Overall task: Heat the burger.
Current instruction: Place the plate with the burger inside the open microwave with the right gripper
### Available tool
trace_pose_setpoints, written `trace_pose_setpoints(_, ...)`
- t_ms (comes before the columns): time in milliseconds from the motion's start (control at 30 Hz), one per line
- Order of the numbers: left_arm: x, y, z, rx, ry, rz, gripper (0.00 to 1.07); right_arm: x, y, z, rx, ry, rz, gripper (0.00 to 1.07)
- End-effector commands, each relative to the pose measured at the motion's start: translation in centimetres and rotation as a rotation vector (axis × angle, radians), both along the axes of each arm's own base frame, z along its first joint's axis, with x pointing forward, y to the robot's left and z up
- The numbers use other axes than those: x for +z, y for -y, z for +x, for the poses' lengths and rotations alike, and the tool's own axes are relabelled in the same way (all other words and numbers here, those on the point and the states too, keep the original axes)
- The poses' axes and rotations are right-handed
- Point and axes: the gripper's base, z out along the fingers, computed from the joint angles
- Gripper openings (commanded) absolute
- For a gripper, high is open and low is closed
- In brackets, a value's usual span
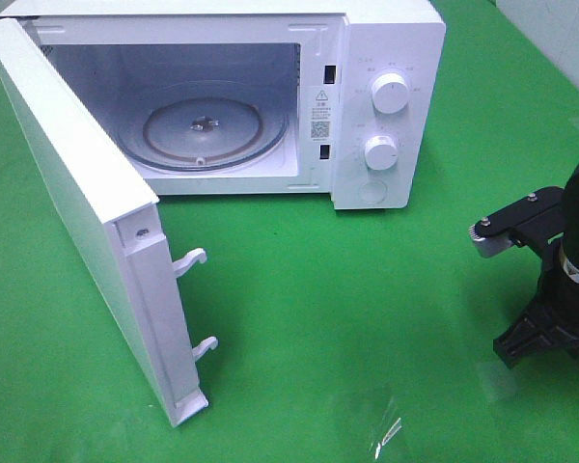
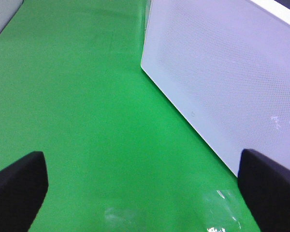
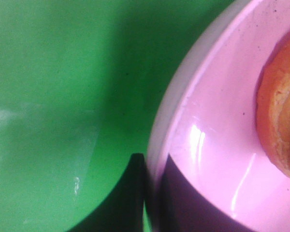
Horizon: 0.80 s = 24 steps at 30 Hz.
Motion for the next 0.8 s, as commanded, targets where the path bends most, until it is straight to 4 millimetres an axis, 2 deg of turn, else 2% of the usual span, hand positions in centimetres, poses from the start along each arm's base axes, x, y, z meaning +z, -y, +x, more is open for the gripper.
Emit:
trace_pose_setpoints(33,0.1,0.0,0.1,0.006,0.015,0.006,1.01,0.9,0.2,-0.5,0.027,0.014,-0.053,0.0)
trace_pose_setpoints(100,0.1,0.0,0.1,0.006,0.015,0.006,1.01,1.9,-0.2,-0.9,0.039,0.046,-0.05,0.0)
trace_pose_setpoints(433,0.1,0.0,0.1,0.006,0.015,0.006,1.01,3.3,-0.6,-2.0,0.069,0.068,-0.03,0.0)
trace_pose_setpoints(800,0.1,0.0,0.1,0.006,0.015,0.006,1.01,4.7,-1.5,-5.5,0.189,0.109,-0.032,0.0)
